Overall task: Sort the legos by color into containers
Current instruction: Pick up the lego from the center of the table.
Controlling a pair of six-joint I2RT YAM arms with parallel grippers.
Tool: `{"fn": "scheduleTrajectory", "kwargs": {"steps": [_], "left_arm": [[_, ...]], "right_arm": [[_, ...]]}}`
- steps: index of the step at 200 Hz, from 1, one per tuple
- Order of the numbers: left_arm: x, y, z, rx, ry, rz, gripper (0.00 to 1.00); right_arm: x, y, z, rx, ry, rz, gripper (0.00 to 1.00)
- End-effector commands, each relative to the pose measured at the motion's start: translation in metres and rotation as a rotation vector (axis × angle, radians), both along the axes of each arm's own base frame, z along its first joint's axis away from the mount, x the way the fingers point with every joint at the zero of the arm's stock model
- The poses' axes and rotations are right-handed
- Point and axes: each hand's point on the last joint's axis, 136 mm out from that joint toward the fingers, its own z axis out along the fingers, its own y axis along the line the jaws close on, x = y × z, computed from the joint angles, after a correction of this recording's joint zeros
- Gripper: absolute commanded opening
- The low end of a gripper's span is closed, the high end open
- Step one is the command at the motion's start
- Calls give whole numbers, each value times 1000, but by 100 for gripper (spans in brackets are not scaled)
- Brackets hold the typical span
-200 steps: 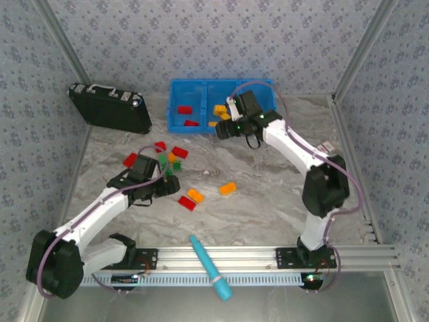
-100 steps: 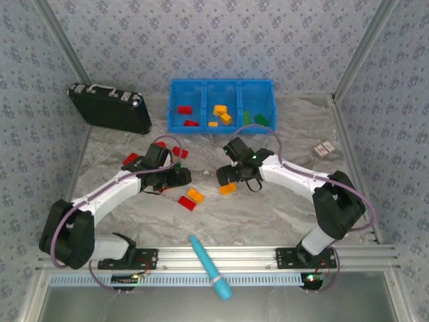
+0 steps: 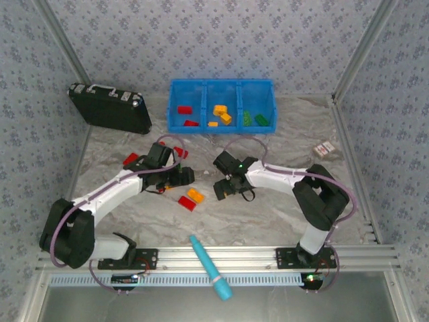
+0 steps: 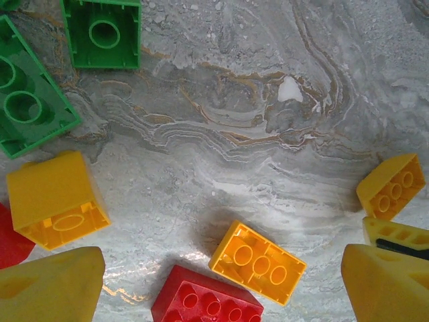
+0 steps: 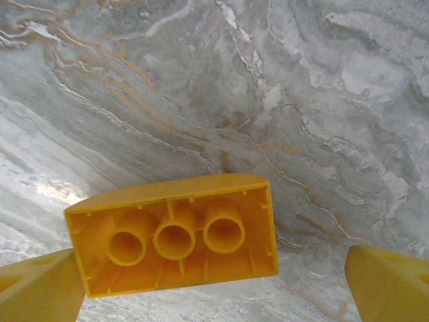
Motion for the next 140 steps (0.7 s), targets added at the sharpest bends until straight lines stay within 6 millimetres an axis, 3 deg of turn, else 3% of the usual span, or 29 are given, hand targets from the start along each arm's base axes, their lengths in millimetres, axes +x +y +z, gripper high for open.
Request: {"fn": "scheduleTrajectory", "kwargs": {"steps": [1,77,140], "left_arm": [[1,-2,12,-9,-21,3,91],[0,3,14,11,-27,6,91],[-1,5,13,23,-26,4,91]], "right_arm": [[3,-2,-9,-34,-8,-12,97],[10,6,-28,-54,11,6,78],[12,1,-23,-85,21,14,55]]}}
